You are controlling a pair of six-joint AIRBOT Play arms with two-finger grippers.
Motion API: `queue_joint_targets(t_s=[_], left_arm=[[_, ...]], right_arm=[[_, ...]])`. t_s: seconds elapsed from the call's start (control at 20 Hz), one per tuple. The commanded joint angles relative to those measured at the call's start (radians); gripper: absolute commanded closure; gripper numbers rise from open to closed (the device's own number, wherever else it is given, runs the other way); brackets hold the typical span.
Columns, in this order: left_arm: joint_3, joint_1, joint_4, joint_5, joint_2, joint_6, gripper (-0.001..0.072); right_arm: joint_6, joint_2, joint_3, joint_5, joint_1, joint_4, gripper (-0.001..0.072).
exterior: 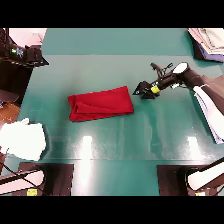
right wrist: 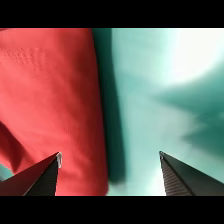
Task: Fold the shirts.
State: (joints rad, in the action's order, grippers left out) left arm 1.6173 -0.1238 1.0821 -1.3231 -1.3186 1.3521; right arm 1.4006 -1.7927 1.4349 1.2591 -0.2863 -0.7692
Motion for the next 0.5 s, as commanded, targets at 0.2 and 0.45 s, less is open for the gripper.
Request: queue_joint_targets(t_s=[0.2,0.45], left_arm=[[-0.003,0.001,-0.029,0.005,0.000,0.000,0.0677],[-0.003,0.001,-0.064,-0.006,0.000,0.000,0.0677]], right_arm=[[-0.083,-0.133,0.021,-0.040,-0.132,0.201,0.0048],[-0.123,-0.148,0.146,-0.087,-0.230,0.197,0.0474]])
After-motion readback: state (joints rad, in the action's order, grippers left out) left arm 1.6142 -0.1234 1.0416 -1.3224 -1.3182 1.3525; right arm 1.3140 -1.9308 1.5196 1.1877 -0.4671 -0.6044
